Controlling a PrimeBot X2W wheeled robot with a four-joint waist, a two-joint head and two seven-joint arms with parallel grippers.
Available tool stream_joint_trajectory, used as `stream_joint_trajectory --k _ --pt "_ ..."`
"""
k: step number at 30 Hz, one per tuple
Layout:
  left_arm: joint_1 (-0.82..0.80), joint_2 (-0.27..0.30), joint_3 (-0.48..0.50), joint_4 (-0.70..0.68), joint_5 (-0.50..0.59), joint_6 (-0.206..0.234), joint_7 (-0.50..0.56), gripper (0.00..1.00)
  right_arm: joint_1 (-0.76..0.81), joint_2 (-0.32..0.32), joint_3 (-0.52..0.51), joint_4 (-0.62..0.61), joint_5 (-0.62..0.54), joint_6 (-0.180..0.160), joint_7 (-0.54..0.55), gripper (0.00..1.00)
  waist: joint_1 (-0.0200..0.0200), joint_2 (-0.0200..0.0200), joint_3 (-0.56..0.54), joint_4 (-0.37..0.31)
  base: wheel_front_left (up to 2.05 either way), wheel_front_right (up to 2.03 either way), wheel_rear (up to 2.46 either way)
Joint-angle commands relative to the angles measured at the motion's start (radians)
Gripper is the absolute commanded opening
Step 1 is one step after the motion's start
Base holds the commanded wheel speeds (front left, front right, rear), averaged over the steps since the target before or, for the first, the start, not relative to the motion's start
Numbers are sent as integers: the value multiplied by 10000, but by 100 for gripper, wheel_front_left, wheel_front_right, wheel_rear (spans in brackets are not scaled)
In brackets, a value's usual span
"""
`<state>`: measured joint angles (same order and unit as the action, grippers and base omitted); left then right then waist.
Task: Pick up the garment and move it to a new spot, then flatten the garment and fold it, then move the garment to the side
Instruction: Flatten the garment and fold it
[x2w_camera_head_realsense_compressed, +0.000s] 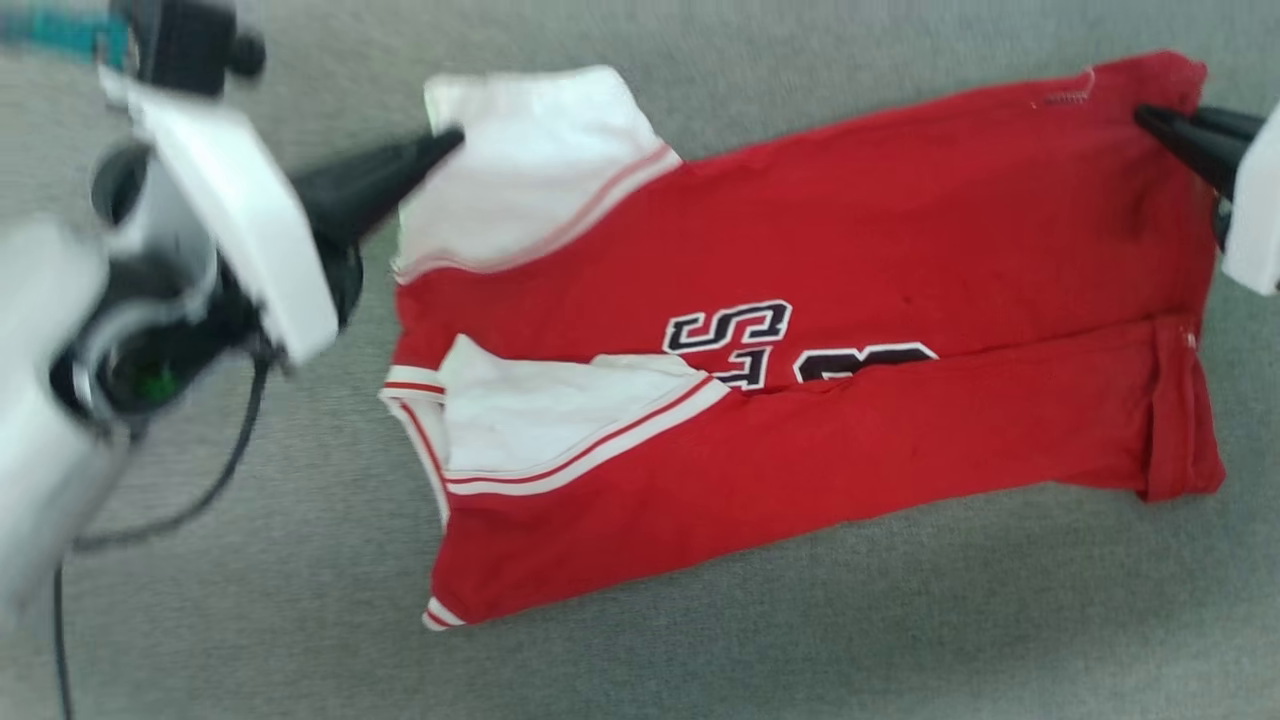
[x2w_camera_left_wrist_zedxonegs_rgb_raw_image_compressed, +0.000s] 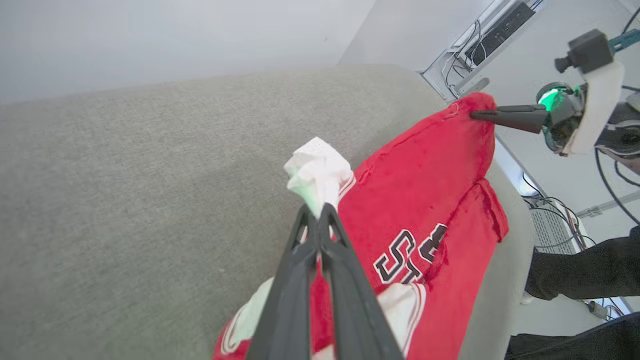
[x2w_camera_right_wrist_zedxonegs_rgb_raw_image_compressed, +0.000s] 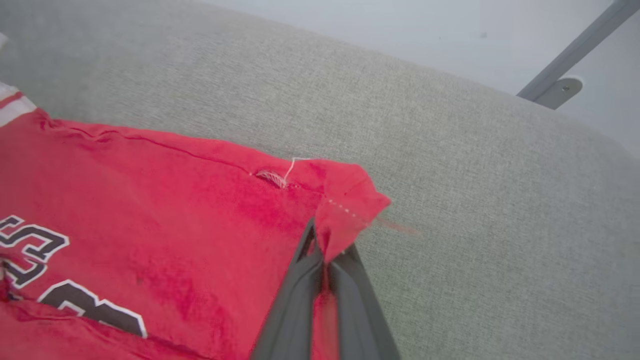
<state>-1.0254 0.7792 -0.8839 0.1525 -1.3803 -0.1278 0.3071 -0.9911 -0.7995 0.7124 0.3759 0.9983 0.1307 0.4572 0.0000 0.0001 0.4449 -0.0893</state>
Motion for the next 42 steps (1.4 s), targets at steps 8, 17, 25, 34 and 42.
stream_joint_trajectory --k 8,17,25,34,42 --pt "2759 1047 -88 -1897 107 -39 -2422 0 2256 -786 -685 -751 223 -1 -683 0 0 -1 -1083 504 0 0 0" --pt "4879 1311 -295 -2677 324 312 -4282 0 4462 -832 -1722 -1121 405 -1 -1294 0 0 -1 -1200 617 0 0 0" --pt "5695 534 -814 -2020 737 233 -5044 0 5457 -38 -2637 -481 -179 -1 -1974 0 0 -1 -999 709 0 0 0" --pt "5536 -411 -1402 -164 1088 40 -5094 0 5478 651 -2866 141 -902 -1 -2141 15 0 -1 -947 728 0 0 0" --pt "5465 -729 -1459 261 1616 -11 -5454 100 5964 429 -3277 -153 -732 -1 -1746 100 0 -1 -1287 902 0 0 0"
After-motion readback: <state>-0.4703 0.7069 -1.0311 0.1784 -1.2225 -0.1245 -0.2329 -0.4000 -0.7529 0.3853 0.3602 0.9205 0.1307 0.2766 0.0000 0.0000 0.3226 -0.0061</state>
